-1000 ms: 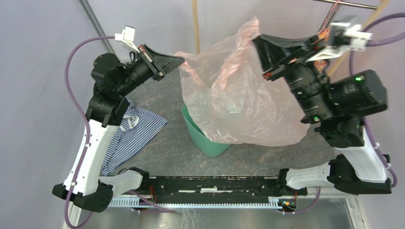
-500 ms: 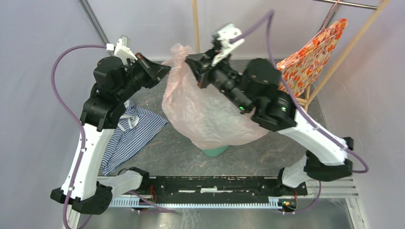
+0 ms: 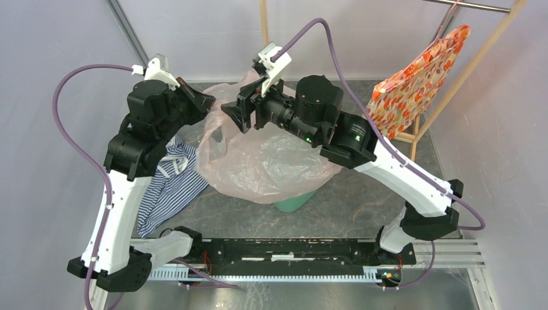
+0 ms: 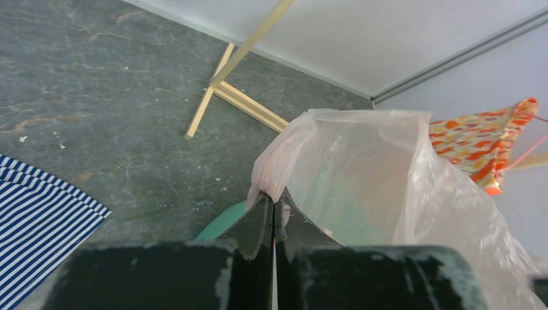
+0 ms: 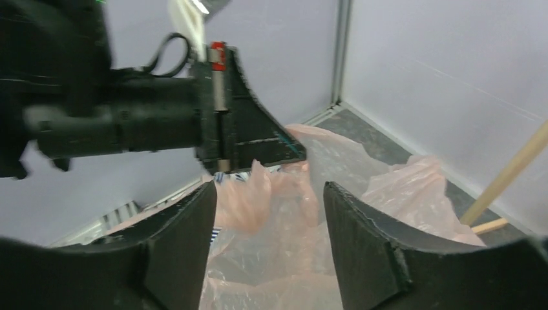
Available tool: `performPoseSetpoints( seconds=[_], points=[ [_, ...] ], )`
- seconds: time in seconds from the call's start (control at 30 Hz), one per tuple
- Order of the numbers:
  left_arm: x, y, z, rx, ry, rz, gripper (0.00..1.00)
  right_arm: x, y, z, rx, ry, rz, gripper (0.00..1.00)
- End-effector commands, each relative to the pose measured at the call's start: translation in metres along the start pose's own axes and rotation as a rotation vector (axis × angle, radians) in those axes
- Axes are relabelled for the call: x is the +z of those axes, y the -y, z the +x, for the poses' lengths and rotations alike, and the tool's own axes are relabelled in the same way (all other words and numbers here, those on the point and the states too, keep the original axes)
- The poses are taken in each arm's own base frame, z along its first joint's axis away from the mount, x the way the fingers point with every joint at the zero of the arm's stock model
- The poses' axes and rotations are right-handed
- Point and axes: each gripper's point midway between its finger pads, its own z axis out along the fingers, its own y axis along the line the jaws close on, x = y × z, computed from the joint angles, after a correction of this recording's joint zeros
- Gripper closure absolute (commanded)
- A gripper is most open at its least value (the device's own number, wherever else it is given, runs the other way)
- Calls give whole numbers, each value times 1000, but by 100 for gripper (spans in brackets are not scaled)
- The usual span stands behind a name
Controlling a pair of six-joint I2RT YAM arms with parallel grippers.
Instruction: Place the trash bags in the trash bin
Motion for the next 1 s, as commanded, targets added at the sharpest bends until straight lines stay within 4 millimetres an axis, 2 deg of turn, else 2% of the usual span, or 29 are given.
performPoseSetpoints(
  seconds=[0.0,0.07,0.13,0.3,0.4,0.47,0.67,0.8,0.87,0.97],
  points=[
    [14,-19,1,64,4,-83,98,-39,-14,-50,67,108,-98,27],
    [20,-23,3,63,-1,-95,98,-49,-14,-57,80,127,-112,19],
    [24,-25,4,60,-5,-98,98,-61,-14,-66,89,146,-122,15],
    [37,-30,6,56,-31,-115,98,-90,-15,-90,104,188,-154,10],
    [46,-30,7,53,-47,-121,98,-110,-14,-91,94,172,-174,9],
    [51,-30,7,49,-55,-124,98,-121,-11,-84,68,142,-171,8],
    [63,-29,12,37,-84,-124,98,-150,-9,-53,1,48,-207,9],
    [66,-27,13,32,-90,-120,98,-150,-7,-14,-46,-79,-205,11],
    [66,-26,13,31,-93,-113,98,-144,6,12,-59,-166,-127,13],
    [63,-21,11,28,-90,-96,98,-144,39,54,-86,-288,53,18]
  ],
)
